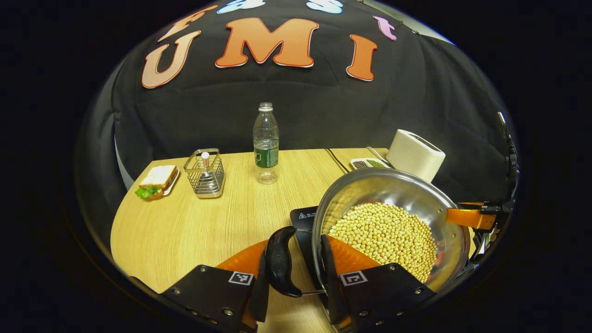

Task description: First push the handle of the pot to place it horizontally, then grasp the pot with both hands and set it on the induction cooktop.

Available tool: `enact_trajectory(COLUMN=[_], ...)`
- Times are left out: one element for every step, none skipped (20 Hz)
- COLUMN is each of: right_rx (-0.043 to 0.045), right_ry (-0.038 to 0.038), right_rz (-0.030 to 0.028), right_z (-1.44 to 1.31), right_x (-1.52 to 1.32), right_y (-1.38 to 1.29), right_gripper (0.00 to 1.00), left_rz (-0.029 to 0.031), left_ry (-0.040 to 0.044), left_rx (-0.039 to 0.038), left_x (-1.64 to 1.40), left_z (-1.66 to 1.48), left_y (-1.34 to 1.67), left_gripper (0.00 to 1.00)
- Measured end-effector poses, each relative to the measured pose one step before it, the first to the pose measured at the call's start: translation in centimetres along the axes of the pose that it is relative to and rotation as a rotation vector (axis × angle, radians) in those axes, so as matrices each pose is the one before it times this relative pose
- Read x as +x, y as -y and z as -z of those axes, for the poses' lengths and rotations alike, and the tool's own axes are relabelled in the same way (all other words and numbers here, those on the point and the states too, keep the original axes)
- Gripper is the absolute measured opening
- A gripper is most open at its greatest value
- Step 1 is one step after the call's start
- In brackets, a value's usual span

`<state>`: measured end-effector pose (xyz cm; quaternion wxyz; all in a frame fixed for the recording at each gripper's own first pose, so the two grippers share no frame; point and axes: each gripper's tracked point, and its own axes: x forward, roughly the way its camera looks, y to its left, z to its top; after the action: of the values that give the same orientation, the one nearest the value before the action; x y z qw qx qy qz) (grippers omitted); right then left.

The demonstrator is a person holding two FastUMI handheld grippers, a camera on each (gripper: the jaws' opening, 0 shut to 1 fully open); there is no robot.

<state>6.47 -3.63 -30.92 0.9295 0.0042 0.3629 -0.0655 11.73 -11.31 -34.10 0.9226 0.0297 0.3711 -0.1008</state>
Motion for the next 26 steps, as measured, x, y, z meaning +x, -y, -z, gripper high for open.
enact_trajectory(right_rx=[0.00156,0.002,0.00195,-0.00002,0.00047,-0.00178,0.00388,0.00051,-0.0032,-0.00295,-0.00152,-0.00351,-0.00073,0.00727,0.0089,0.00524,-0.00388,-0.01091,-0.00926,-0.00683,-0.00295,-0.00555,-0.00664,-0.00504,0.00099,0.0034], right_ry=[-0.00471,-0.00551,-0.00311,-0.00417,-0.00191,-0.00397,0.00276,-0.00128,0.00182,-0.00119,0.00342,-0.00224,-0.00292,0.00568,0.02886,0.03718,0.04143,0.03493,0.03283,0.0331,0.03752,0.04523,0.0459,0.04148,0.03857,0.03383], right_rz=[0.00164,0.00139,0.00097,0.00018,0.00102,-0.00049,-0.00086,-0.0001,0.00063,0.0,-0.00389,-0.00281,-0.00249,-0.0125,-0.00252,0.00134,0.00425,0.00422,0.00258,-0.00831,-0.01161,-0.00333,0.00066,-0.00172,-0.00574,-0.00383], right_z=[0.087,0.051,0.124,0.006,0.09,-0.038,-0.078,-0.125,0.099,-0.057,-0.037,0.012,0.157,-0.236,-0.744,-1.126,-1.237,-1.249,-1.17,-1.276,-1.45,-1.681,-1.676,-1.642,-1.658,-1.54], right_x=[0.246,0.24,0.265,0.128,0.146,0.109,-0.047,-0.067,0.03,-0.012,-0.005,-0.04,-0.158,-0.288,-0.85,-0.615,-1.264,-1.006,-1.343,-1.457,-1.565,-1.615,-1.553,-1.399,-1.637,-1.508], right_y=[0.207,0.107,0.062,0.067,0.006,0.058,0.156,-0.005,-0.024,0.013,-0.037,0.002,0.069,-0.172,-0.042,0.029,0.143,0.058,0.122,-0.163,-0.294,-0.184,-0.031,-0.055,-0.199,-0.151], right_gripper=[0.47,0.47,0.47,0.43,0.47,0.47,0.47,0.48,0.48,0.48,0.51,0.53,0.54,0.56,0.55,0.63,0.77,0.86,0.95,0.95,0.95,0.95,0.95,0.95,0.95,0.95], left_rz=[0.0006,0.00018,-0.00017,-0.00033,0.00007,0.00016,0.002,-0.00037,-0.00347,-0.00935,-0.00694,-0.01066,-0.00761,-0.0062,-0.00514,-0.00523,-0.00555,-0.00832,-0.01264,-0.02044,-0.02437,-0.01935,-0.0211,-0.02106,-0.02204,-0.01883], left_ry=[-0.00617,-0.00529,-0.00341,-0.003,-0.00327,-0.00448,0.00022,-0.00082,-0.00109,-0.00771,-0.01081,0.02309,0.02846,0.04441,0.04365,0.03627,0.03749,0.03946,0.04472,0.04739,0.05087,0.0536,0.05647,0.0507,0.04911,0.04419], left_rx=[0.00101,0.00179,0.00076,-0.00194,-0.00173,0.00016,-0.00403,-0.00153,0.00171,0.0073,0.0111,0.02289,0.01925,0.00976,-0.00289,-0.0083,-0.00887,-0.00969,-0.00479,-0.00129,-0.00281,-0.00076,-0.00119,0.00428,0.00453,0.00181], left_x=[0.164,0.073,0.015,-0.007,0.191,0.143,0.097,0.134,0.006,0.043,-0.145,-0.465,-0.443,-0.836,-1.145,-1.168,-1.124,-1.226,-1.433,-1.478,-1.828,-1.687,-1.643,-1.706,-1.713,-1.664], left_z=[0.184,0.072,0.063,0.082,0.244,0.113,0.065,0.044,0.021,0.178,0.118,-0.695,-1.038,-1.49,-1.513,-1.369,-1.381,-1.604,-1.799,-1.963,-1.907,-2.197,-2.15,-2.006,-1.856,-1.962], left_y=[-0.028,0.099,0.14,0.131,0.15,-0.03,0.109,0.069,-0.1,-0.026,0.179,0.15,0.047,-0.12,-0.136,-0.081,-0.215,-0.319,-0.521,-0.727,-0.871,-0.771,-0.772,-0.597,-0.847,-0.916], left_gripper=[0.53,0.53,0.53,0.53,0.53,0.53,0.51,0.53,0.53,0.55,0.54,0.6,0.6,0.61,0.67,0.79,0.81,0.8,0.81,0.8,0.8,0.8,0.8,0.8,0.8,0.8])
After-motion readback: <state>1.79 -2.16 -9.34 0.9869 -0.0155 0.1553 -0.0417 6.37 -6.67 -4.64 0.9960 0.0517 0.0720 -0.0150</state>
